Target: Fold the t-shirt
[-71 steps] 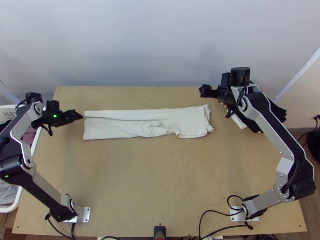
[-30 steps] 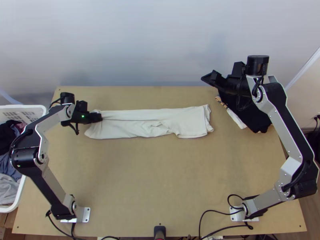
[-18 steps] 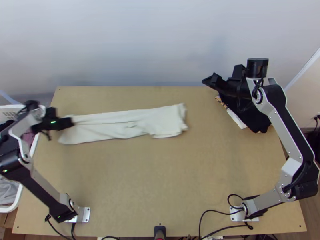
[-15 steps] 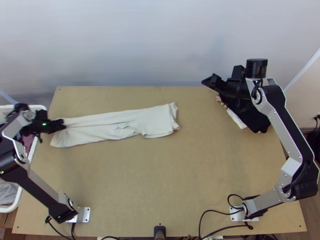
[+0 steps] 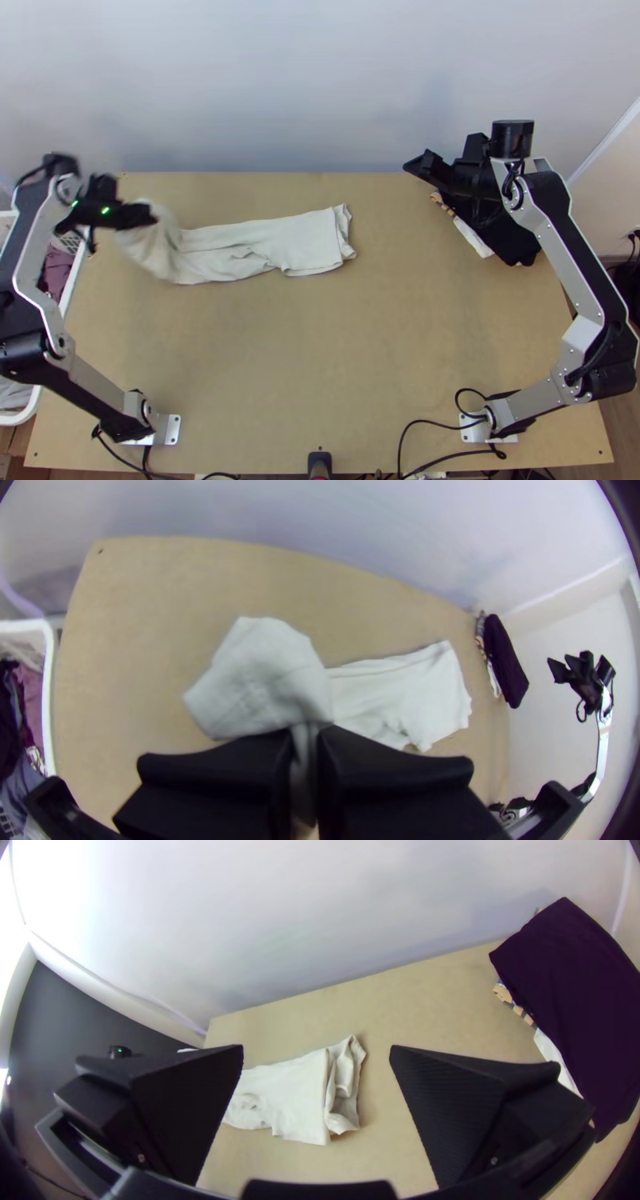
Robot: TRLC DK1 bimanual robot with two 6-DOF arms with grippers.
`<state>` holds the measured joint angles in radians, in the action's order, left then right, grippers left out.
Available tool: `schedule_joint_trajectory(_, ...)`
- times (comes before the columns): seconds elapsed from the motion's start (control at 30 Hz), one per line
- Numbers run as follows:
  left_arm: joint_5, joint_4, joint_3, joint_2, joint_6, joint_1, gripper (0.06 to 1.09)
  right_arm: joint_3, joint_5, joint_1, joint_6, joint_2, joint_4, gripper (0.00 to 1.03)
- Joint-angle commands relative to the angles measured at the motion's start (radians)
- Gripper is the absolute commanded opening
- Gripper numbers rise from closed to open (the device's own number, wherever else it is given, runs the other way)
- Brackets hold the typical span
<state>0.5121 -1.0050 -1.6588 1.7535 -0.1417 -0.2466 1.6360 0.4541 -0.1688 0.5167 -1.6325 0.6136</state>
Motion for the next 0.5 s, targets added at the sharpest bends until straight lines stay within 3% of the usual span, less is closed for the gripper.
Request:
schedule_joint_trajectory(0.0, 0.011, -0.021, -0.067, -0.008, 0.086, 0.086, 0.1, -0.021, 0.006, 0.006, 0.006, 0.03, -0.011, 0.99)
schedule_joint_trajectory(0.47, -0.001, -0.021, -0.28, 0.169, 0.249, 0.359, 0.1, -0.038, 0.006, 0.018, 0.005, 0.039, -0.012, 0.99)
